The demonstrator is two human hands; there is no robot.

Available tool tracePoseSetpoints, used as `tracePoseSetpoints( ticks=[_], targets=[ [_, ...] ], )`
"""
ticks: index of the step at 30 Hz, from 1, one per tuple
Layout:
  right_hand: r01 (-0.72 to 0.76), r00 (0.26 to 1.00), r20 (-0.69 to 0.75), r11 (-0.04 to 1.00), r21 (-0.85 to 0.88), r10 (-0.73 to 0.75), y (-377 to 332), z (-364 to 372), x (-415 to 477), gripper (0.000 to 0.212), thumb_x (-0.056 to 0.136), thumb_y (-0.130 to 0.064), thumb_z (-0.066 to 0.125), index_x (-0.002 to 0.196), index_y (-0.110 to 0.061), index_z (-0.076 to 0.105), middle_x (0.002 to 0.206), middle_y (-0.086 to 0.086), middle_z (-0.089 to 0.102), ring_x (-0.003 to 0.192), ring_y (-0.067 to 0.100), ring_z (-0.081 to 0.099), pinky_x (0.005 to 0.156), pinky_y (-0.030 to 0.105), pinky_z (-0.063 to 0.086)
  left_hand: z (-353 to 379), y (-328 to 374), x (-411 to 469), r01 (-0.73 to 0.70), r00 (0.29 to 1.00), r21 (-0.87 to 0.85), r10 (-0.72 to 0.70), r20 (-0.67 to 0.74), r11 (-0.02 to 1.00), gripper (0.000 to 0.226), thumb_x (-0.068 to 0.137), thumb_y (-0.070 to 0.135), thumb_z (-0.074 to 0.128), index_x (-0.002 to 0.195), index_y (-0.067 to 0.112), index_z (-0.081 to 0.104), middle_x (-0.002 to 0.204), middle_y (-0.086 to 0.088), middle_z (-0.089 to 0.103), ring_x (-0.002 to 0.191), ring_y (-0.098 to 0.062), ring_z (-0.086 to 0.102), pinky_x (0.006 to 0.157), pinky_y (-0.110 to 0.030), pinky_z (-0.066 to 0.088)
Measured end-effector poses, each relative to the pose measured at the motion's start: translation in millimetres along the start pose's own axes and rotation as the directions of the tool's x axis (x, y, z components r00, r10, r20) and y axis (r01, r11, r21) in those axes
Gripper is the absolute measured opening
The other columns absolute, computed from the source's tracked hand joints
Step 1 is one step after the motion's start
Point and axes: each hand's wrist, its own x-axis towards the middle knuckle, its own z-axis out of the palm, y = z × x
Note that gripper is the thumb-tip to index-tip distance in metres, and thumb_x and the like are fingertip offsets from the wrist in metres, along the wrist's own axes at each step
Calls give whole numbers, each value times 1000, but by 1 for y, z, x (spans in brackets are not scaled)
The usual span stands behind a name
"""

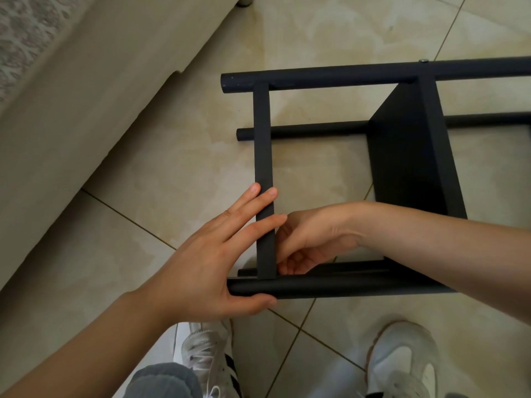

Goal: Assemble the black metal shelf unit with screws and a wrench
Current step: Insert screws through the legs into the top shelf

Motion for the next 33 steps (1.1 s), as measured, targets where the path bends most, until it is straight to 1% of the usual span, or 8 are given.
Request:
tracePoseSetpoints(
  ticks=[4, 9, 12, 18, 22, 26, 30, 33],
  targets=[
    [14, 1000, 12, 997, -78, -13, 1, 1, 2, 14, 93, -8, 61, 105, -8, 68, 93, 10, 65, 89, 22, 60, 88, 34, 50, 0, 0, -1, -2, 1000, -6, 2, 6, 1000, 91, 80, 63, 67, 155, 24, 33, 169, 6, 11, 156, -18, 5, 119, -40, 21],
    [-16, 998, 60, 995, -97, 22, -4, -7, -4, 11, 92, -10, 64, 90, -13, 74, 88, 5, 70, 88, 19, 63, 96, 37, 49, 1, -2, 0, -5, 1000, -21, 5, 4, 1000, 91, 80, 62, 68, 155, 24, 33, 169, 6, 11, 156, -18, 5, 124, -27, 17],
    [-28, 999, 18, 986, -162, 32, -6, -7, -1, 10, 92, -13, 65, 98, -11, 72, 87, 4, 70, 90, 20, 63, 100, 40, 48, 1, -2, -1, -8, 1000, -3, 8, 2, 1000, 91, 80, 64, 66, 155, 25, 33, 169, 6, 10, 156, -18, 5, 122, -30, 19],
    [-18, 998, 52, 987, -162, 27, -8, -6, 1, 13, 92, -13, 64, 104, -14, 70, 99, 8, 69, 95, 23, 65, 100, 42, 49, 1, -1, 0, -10, 1000, 8, 10, -3, 1000, 91, 80, 66, 64, 155, 27, 31, 169, 6, 10, 156, -18, 6, 118, -41, 25],
    [-33, 999, 22, 976, -214, 38, -10, -10, -1, 10, 92, -14, 64, 101, -11, 70, 89, 4, 69, 92, 20, 63, 100, 40, 49, 1, -1, 0, -6, 1000, -6, 6, 5, 1000, 91, 81, 66, 64, 155, 25, 33, 169, 5, 11, 156, -18, 5, 118, -39, 22],
    [-41, 999, -5, 977, -208, 41, -9, -8, 1, 24, 93, -14, 64, 115, -6, 66, 91, 4, 67, 92, 21, 63, 99, 41, 50, 1, -2, -1, -6, 1000, -4, 6, 9, 1000, 92, 80, 65, 66, 156, 25, 32, 169, 5, 10, 156, -19, 5, 118, -40, 22],
    [-21, 999, 44, 981, -194, 30, -7, -3, 3, 18, 94, -13, 61, 111, -12, 67, 95, 6, 69, 93, 22, 65, 100, 43, 50, 1, -2, 0, -6, 1000, -14, 6, 5, 1000, 92, 80, 63, 67, 156, 25, 32, 169, 5, 11, 156, -19, 5, 118, -42, 23],
    [-27, 999, 17, 975, -220, 32, -7, -3, 3, 27, 94, -15, 62, 118, -3, 65, 94, 8, 68, 91, 21, 65, 100, 43, 50, 1, -2, 0, -9, 1000, -18, 9, 1, 1000, 91, 80, 63, 67, 155, 24, 33, 169, 5, 11, 156, -19, 6, 120, -38, 24]
  ],
)
